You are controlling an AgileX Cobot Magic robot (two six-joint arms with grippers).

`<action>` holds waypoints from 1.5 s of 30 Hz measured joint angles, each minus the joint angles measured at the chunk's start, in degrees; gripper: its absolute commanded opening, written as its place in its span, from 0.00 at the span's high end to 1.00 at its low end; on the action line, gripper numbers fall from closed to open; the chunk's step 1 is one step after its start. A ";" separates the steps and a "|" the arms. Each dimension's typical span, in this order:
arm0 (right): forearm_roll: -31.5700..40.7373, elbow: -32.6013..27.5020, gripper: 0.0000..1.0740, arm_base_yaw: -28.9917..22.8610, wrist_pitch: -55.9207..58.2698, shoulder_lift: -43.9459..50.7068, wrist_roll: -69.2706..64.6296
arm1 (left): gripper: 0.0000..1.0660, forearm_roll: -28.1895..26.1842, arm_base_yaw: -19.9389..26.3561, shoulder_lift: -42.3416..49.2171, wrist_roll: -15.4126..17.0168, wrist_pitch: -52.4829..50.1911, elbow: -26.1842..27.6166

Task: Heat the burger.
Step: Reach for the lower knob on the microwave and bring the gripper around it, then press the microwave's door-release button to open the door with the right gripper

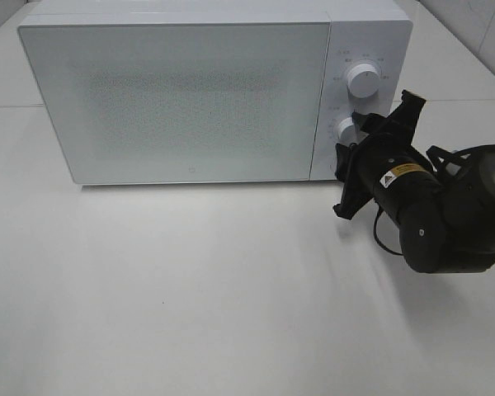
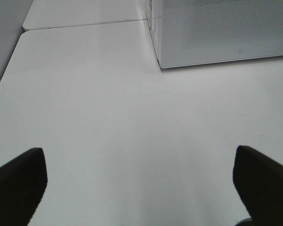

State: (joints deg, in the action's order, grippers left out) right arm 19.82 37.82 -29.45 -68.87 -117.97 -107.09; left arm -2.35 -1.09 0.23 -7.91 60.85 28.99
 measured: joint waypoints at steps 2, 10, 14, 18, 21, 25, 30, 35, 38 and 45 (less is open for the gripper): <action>-0.06 0.00 0.53 0.00 0.23 0.00 -0.46 | 0.02 0.00 0.00 0.00 0.00 0.00 0.00; -0.29 0.00 0.44 0.00 1.49 0.00 -0.69 | 0.02 0.00 0.00 0.00 0.00 0.00 0.00; -0.17 0.00 0.43 0.00 1.89 0.00 -0.74 | 0.02 0.00 0.00 0.00 0.00 0.00 0.00; 0.11 0.00 0.43 0.00 2.06 0.00 -1.72 | 0.02 0.00 0.00 0.00 0.00 0.00 0.00; 0.11 0.00 0.43 0.00 2.12 0.00 -2.86 | 0.02 0.00 0.00 0.00 0.00 0.00 0.00; 0.11 0.00 0.43 0.00 2.29 0.23 -3.44 | 0.02 0.00 0.00 0.00 0.00 0.00 0.00; -0.11 0.00 0.43 0.00 2.69 0.92 -3.55 | 0.02 0.00 0.00 0.00 0.00 0.00 0.00; -0.74 0.00 0.43 0.00 3.04 1.38 -3.67 | 0.02 0.00 0.00 0.00 0.00 0.00 0.00; -0.86 -0.40 0.43 0.00 3.04 1.43 -3.67 | 0.02 0.00 0.00 0.00 0.00 0.00 0.00; -0.46 -3.44 0.43 -0.69 2.86 2.69 -3.72 | 0.02 0.00 0.00 0.00 0.00 0.00 0.00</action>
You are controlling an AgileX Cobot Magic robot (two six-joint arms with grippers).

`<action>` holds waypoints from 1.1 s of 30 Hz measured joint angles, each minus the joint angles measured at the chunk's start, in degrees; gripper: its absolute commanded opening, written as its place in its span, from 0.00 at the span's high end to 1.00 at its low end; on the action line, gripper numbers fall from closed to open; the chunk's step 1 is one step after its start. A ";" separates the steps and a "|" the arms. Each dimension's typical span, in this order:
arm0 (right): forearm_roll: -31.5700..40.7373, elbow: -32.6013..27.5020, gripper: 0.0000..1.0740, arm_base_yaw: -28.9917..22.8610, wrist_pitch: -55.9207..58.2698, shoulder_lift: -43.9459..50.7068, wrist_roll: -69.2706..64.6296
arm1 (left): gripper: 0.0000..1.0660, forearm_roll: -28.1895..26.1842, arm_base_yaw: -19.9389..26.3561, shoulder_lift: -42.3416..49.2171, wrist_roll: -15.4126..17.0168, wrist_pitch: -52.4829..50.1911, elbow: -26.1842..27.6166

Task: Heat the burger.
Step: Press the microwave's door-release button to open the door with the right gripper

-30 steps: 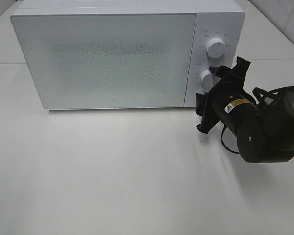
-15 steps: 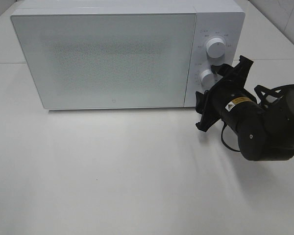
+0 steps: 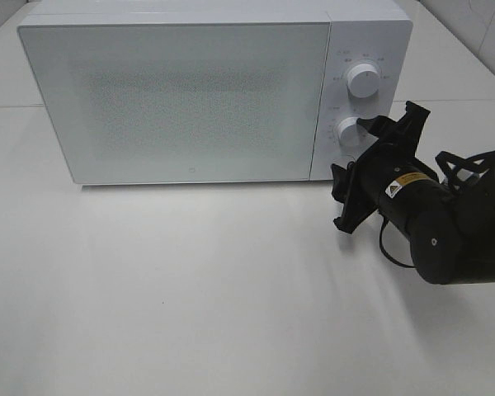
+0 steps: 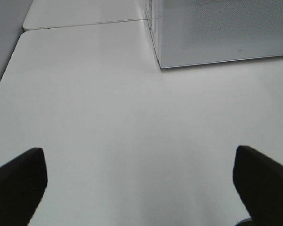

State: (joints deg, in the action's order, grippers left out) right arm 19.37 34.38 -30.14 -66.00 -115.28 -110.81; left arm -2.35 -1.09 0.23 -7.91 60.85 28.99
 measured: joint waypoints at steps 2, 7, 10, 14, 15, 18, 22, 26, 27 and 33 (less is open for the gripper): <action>0.00 -1.89 0.43 -0.57 0.00 1.32 0.00 | 0.02 0.00 0.00 0.00 0.00 0.00 0.00; 0.00 -3.72 0.43 -0.63 -0.74 3.15 0.00 | 0.02 0.00 0.00 0.00 0.00 0.00 0.00; 0.11 -6.02 0.43 -0.63 -0.92 5.44 1.38 | 0.02 0.00 0.00 0.00 0.00 0.00 0.00; 0.46 -7.96 0.43 -1.03 -0.97 7.79 4.35 | 0.02 0.00 0.00 0.00 0.00 0.00 0.00; 0.69 -8.48 0.43 -1.26 -0.97 8.48 5.50 | 0.02 0.00 0.00 0.00 0.00 0.00 0.00; 1.03 -10.54 0.43 -1.95 -0.97 11.23 10.89 | 0.02 0.00 0.00 0.00 0.00 0.00 0.00; 0.52 -13.01 0.43 -2.58 -0.92 15.87 23.32 | 0.02 0.00 0.00 0.00 0.00 0.00 0.00; -0.06 -14.21 0.43 -2.64 -0.92 19.71 33.35 | 0.02 0.00 0.00 0.00 0.00 0.00 0.00; -0.06 -14.90 0.43 -2.64 -0.63 22.35 39.99 | 0.02 0.00 0.00 0.00 0.00 0.00 0.00; -0.06 -15.81 0.43 -2.64 6.30 31.97 61.54 | 0.02 0.00 0.00 0.00 0.00 0.00 0.00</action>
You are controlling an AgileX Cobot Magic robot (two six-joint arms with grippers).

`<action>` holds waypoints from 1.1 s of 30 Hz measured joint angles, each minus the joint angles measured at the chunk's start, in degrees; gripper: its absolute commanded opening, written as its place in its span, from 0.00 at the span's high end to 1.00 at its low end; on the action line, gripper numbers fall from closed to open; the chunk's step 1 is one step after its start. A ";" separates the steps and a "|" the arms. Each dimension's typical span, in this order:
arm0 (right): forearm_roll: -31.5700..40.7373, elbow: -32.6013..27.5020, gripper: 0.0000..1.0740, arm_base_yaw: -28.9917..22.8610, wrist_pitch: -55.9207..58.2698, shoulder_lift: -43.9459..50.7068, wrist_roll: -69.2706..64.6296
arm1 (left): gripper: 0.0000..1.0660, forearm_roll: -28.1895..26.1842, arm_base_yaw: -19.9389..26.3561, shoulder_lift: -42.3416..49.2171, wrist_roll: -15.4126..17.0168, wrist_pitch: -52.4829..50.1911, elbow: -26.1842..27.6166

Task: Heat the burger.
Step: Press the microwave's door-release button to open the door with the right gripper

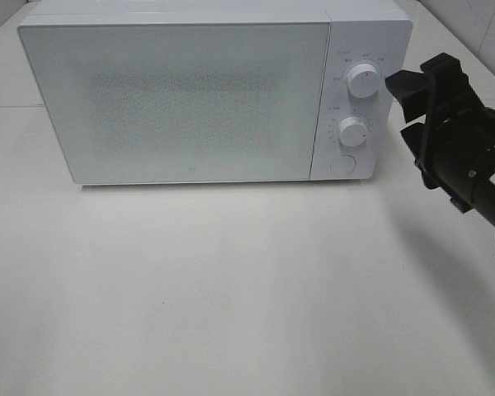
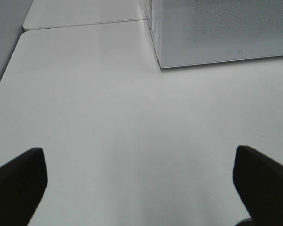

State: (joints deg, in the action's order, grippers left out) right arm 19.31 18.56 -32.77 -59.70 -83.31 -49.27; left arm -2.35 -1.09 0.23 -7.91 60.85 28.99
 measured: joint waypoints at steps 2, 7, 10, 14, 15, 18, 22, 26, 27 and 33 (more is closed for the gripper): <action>0.00 -0.06 0.43 0.00 4.76 3.55 6.53 | 0.02 0.00 0.00 0.00 0.00 0.00 0.00; 0.00 0.00 0.43 0.00 16.10 10.26 18.85 | 0.02 0.00 0.00 0.00 0.00 0.00 0.00; 0.00 1.49 0.43 0.00 25.61 14.67 32.66 | 0.02 0.00 0.00 0.00 0.00 0.00 0.00; -0.17 6.88 0.44 0.00 44.69 19.82 50.53 | 0.02 0.00 0.00 0.00 0.00 0.00 0.00; -0.17 6.88 0.44 0.00 44.69 19.82 50.53 | 0.02 0.00 0.00 0.00 0.00 0.00 0.00; -1.89 12.89 0.44 0.00 58.90 22.12 60.16 | 0.02 0.00 0.00 0.00 0.00 0.00 0.00; -5.21 17.42 0.43 0.00 70.42 22.17 60.33 | 0.02 0.00 0.00 0.00 0.00 0.00 0.00; -10.14 19.25 0.39 0.00 76.43 22.17 55.86 | 0.02 0.00 0.00 0.00 0.00 0.00 0.00; -14.50 20.05 0.34 0.00 79.76 22.17 51.34 | 0.02 0.00 0.00 0.00 0.00 0.00 0.00; -29.51 20.51 0.19 1.20 89.50 22.17 36.96 | 0.02 0.00 0.00 0.00 0.00 0.00 0.00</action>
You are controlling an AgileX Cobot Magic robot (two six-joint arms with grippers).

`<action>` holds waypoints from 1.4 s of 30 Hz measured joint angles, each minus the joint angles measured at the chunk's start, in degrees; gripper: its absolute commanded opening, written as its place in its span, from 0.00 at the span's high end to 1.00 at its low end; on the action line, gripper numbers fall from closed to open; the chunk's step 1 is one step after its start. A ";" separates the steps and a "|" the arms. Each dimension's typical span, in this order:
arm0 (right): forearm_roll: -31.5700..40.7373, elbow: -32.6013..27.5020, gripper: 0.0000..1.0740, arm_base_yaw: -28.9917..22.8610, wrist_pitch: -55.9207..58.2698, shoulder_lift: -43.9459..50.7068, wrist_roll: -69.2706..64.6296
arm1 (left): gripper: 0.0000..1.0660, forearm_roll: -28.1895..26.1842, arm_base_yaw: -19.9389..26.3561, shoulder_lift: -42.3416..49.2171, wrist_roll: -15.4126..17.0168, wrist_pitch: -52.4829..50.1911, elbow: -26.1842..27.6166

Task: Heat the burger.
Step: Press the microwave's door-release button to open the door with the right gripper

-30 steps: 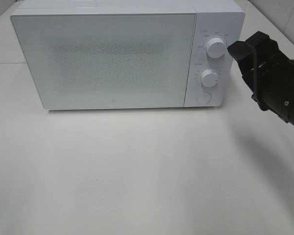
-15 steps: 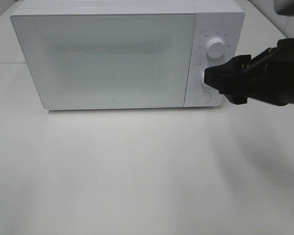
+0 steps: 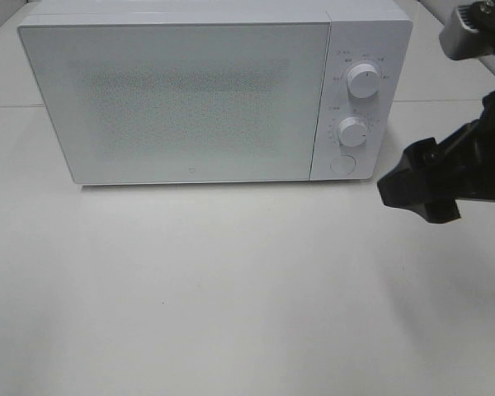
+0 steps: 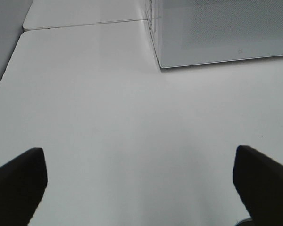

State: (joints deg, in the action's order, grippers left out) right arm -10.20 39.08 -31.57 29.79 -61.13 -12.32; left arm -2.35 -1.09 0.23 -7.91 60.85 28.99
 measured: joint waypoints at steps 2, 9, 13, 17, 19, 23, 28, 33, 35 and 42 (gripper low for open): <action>-1.09 0.11 0.19 5.56 4.13 0.00 -0.34 | 0.02 0.00 0.00 0.00 0.00 0.00 0.00; 3.09 0.23 0.22 21.72 10.31 0.00 8.77 | 0.02 0.00 0.00 0.00 0.00 0.00 0.00; 6.53 0.23 0.25 28.76 11.69 1.26 10.71 | 0.02 0.00 0.00 0.00 0.00 0.00 0.00; 7.45 0.23 0.26 29.62 13.41 5.21 11.06 | 0.02 0.00 0.00 0.00 0.00 0.00 0.00; 7.79 -0.63 0.27 29.62 16.27 11.00 11.06 | 0.02 0.00 0.00 0.00 0.00 0.00 0.00; 7.79 -2.18 0.27 29.62 20.34 19.25 11.06 | 0.02 0.00 0.00 0.00 0.00 0.00 0.00; 7.79 -4.35 0.30 29.62 24.06 34.38 11.06 | 0.02 0.00 0.00 0.00 0.00 0.00 0.00; 7.79 -7.05 0.30 29.62 26.93 47.04 11.06 | 0.02 0.00 0.00 0.00 0.00 0.00 0.00; 7.79 -8.94 0.30 29.62 28.07 53.17 11.06 | 0.02 0.00 0.00 0.00 0.00 0.00 0.00; 9.28 -10.26 0.30 29.62 27.96 61.08 11.92 | 0.02 0.00 0.00 0.00 0.00 0.00 0.00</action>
State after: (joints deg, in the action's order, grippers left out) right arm -0.92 28.82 -1.95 57.75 -0.06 -0.40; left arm -2.35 -1.09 0.23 -7.91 60.85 28.99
